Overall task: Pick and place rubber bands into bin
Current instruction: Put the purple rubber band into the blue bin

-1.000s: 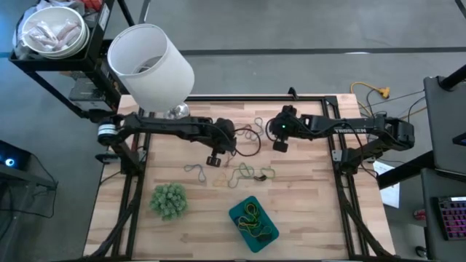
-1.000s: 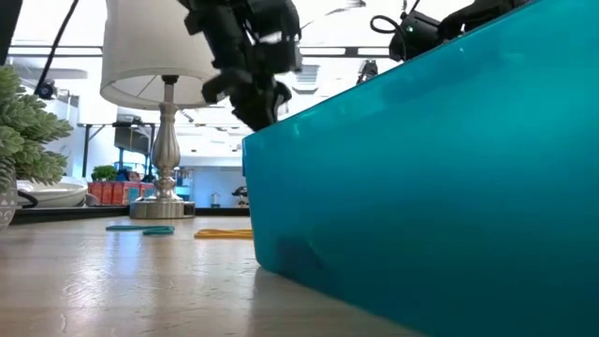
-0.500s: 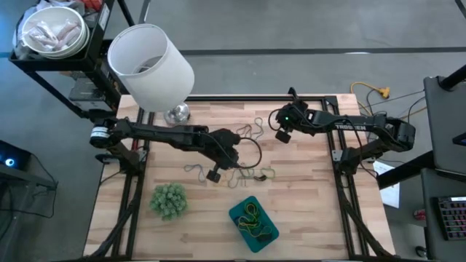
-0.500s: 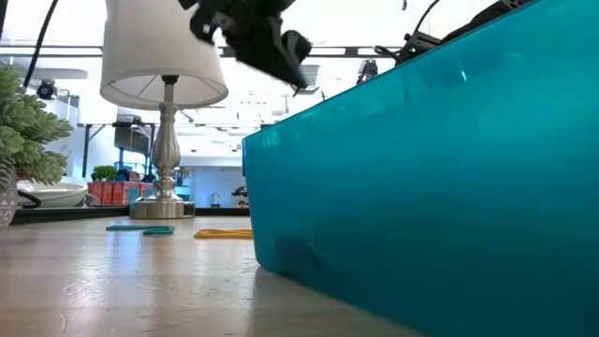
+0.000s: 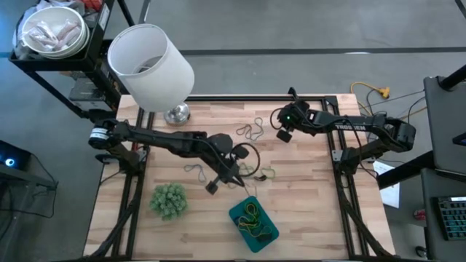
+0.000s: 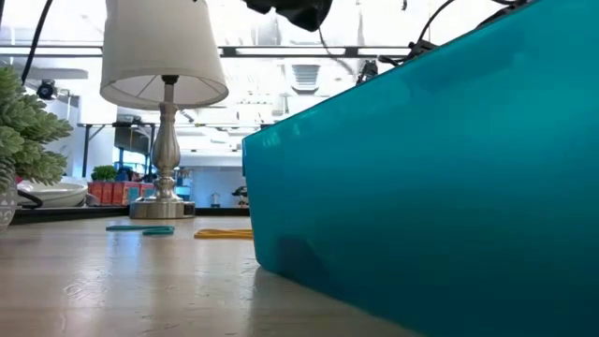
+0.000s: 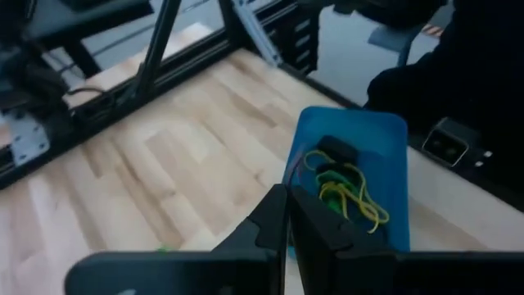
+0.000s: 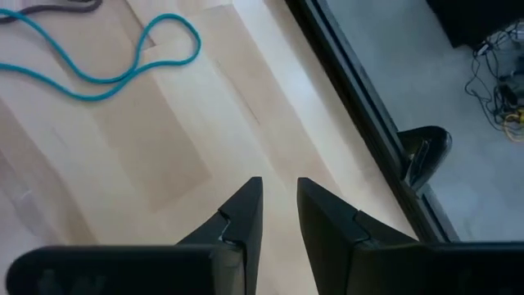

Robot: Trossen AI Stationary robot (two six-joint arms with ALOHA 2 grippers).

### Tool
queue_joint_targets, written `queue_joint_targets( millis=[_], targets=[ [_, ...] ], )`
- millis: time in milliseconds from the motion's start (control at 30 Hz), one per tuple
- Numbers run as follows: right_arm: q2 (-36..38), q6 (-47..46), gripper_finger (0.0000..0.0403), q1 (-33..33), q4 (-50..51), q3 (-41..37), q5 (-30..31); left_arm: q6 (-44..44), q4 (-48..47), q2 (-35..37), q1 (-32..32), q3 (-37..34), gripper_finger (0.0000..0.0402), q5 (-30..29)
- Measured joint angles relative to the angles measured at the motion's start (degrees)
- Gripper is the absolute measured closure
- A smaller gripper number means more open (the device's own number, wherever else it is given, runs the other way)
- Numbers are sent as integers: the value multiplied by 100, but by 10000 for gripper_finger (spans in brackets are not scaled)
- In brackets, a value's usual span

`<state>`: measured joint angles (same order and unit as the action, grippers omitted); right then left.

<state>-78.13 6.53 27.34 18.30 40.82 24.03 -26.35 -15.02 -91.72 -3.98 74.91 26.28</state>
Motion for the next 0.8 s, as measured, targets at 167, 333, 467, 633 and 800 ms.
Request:
queue_joint_targets(
  millis=[167, 333, 467, 633, 800],
  targets=[
    [0, -7, 330, 68, -66, -13, 0, -2, 236, -111, -62, -32, 401, 329],
    [0, -12, 330, 86, -77, -16, -3, 10, 522, -437, -111, -46, 401, 658],
    [0, -29, 330, 83, -96, -28, -7, 51, 747, -757, -157, -29, 401, 820],
    [0, -31, 330, 83, -96, -52, -9, 156, 1102, -1082, -267, 7, 401, 948],
    [0, -35, 330, 80, -110, -57, -19, 290, 1201, -1181, -336, 4, 401, 1132]
  ],
)
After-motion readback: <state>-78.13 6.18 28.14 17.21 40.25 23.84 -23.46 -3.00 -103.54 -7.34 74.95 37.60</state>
